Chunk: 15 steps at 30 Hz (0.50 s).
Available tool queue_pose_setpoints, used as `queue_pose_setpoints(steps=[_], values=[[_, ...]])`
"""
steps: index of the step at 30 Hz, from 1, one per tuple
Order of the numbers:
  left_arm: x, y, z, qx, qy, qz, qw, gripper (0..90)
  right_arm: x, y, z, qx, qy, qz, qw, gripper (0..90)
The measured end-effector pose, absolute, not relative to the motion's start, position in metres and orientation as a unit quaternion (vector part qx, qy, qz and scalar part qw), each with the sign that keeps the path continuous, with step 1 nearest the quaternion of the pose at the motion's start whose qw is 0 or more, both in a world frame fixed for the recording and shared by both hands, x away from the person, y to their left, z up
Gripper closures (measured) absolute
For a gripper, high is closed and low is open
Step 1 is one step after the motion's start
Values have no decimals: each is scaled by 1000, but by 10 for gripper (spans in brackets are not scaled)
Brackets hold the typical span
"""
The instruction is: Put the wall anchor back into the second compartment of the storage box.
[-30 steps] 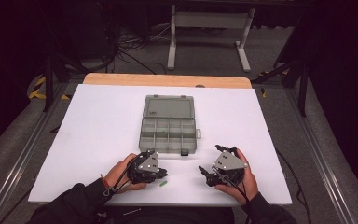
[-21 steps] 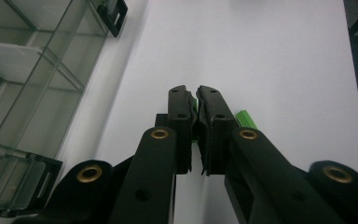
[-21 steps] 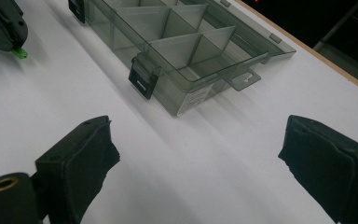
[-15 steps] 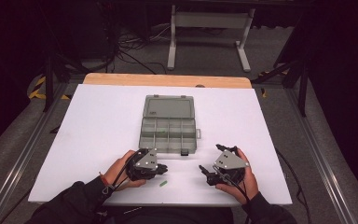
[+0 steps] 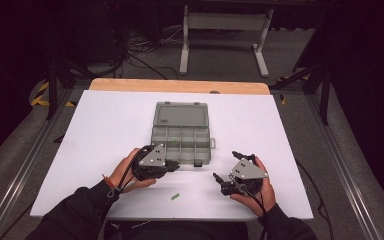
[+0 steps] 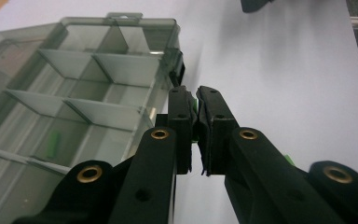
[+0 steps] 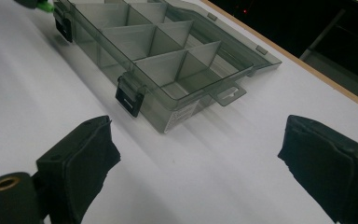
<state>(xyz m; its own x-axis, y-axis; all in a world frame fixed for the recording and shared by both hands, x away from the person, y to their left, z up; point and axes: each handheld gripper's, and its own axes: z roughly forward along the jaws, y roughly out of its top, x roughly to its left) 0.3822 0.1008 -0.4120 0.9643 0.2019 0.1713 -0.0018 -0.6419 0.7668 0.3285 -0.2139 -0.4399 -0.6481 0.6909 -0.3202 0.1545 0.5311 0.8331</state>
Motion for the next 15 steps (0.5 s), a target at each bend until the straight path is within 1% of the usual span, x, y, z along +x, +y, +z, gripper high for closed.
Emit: queue_pose_setpoints(steps=[9,15], values=[[404,101,-404,888,80,147,428,844,327,-216,-442,265,812,403,329,94],[420,98,-406,886,96,147,428,844,327,-216,-442,265,813,402,328,94]])
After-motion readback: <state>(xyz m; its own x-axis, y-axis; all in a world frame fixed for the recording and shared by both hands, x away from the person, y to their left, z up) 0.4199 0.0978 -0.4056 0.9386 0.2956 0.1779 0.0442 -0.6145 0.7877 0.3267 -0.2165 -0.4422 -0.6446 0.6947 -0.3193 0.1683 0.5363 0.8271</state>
